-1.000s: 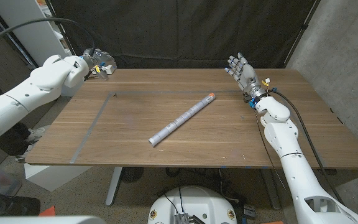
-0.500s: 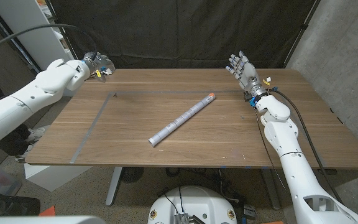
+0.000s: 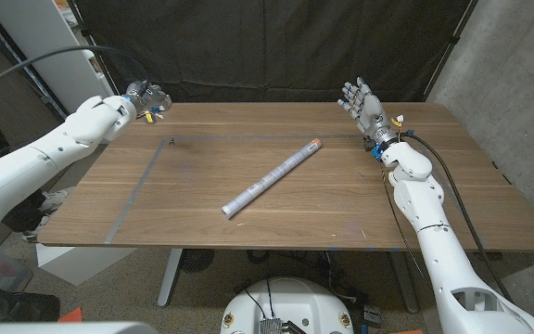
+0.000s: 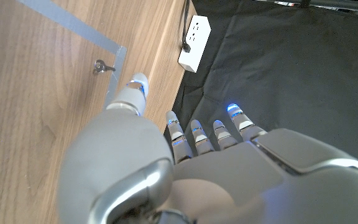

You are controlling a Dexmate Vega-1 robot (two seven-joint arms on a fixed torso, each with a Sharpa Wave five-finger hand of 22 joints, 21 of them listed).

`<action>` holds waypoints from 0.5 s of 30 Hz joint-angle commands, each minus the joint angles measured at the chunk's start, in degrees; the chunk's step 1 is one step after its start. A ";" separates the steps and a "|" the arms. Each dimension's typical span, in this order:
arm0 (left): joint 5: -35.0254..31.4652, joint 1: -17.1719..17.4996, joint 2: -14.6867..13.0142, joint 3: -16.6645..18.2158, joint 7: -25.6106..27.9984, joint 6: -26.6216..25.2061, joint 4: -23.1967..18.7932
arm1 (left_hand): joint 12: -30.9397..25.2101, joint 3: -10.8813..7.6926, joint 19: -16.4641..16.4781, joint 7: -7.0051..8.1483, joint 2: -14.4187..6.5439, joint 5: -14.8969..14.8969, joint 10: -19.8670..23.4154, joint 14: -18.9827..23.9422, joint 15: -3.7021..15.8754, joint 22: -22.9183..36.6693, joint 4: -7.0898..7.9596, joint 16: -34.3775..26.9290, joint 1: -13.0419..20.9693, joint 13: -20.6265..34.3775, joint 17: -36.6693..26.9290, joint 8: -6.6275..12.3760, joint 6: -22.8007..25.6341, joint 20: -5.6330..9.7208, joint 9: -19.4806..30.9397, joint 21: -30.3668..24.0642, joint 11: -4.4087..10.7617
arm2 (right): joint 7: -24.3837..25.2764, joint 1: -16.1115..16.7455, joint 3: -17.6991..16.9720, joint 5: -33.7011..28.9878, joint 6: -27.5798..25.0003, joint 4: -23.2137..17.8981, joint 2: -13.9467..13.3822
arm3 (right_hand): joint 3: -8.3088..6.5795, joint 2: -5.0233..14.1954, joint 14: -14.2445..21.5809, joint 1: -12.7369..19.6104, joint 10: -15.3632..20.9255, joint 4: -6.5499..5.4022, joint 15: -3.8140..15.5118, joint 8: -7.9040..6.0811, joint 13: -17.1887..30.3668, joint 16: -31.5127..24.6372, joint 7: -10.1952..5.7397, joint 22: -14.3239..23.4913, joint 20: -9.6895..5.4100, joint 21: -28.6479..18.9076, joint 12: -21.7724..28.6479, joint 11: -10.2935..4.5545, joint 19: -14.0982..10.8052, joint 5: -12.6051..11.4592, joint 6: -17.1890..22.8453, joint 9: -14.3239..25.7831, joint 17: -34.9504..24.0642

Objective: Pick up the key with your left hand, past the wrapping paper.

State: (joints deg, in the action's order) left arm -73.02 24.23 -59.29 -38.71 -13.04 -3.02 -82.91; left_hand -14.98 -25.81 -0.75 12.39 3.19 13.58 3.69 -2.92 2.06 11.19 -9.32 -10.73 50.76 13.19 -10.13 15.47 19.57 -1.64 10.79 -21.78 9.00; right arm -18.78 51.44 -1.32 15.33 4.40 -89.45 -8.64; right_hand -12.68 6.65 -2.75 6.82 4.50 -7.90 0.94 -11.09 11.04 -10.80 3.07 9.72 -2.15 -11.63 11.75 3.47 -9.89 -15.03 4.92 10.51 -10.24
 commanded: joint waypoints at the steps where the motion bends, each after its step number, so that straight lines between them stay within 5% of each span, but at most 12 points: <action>1: -1.21 -2.88 2.70 -3.58 6.03 -1.98 7.71 | -0.08 0.26 0.31 0.26 0.01 0.04 0.40 -0.19 2.10 0.13 -0.02 -0.14 0.67 0.10 -0.11 -0.29 0.34 -0.10 0.27 0.00 0.01 | 0.12 -1.80 0.70 -1.10 -0.01 2.47 0.13 | -0.55 0.71 0.25 -0.70 0.41 0.01 -0.16 -0.24 0.13 -0.15 -0.05 0.27 0.04 0.08 0.03 -0.03 -0.65 0.14 0.36 0.12 -0.21; 15: 1.53 -4.92 4.51 -7.14 9.83 -1.98 11.83 | -0.34 1.09 0.82 0.02 -0.04 -0.10 1.05 0.15 2.33 0.18 0.38 -0.18 0.97 0.12 -0.11 0.02 2.22 -0.38 0.28 -0.08 0.08 | -0.40 -3.59 1.29 -1.72 0.27 5.26 0.58 | -0.60 0.68 0.22 -0.78 0.40 0.03 -0.14 -0.17 0.13 -0.08 -0.04 0.27 0.03 0.15 -0.03 -0.02 -0.57 0.20 0.35 0.12 -0.21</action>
State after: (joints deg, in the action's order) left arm -72.85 20.87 -56.23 -43.27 -5.88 -4.55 -74.42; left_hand -14.97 -25.07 -0.22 12.40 3.23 13.58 4.46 -2.91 2.05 11.19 -9.06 -10.73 51.24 13.18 -10.14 15.24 21.21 -1.75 10.79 -21.78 8.84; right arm -18.77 49.01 -0.40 14.13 4.53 -85.96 -8.29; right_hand -12.68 6.66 -2.75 6.03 4.50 -7.90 0.94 -11.09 11.04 -10.80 3.07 9.72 -2.15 -11.63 11.74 3.47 -9.88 -15.03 4.92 10.51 -10.24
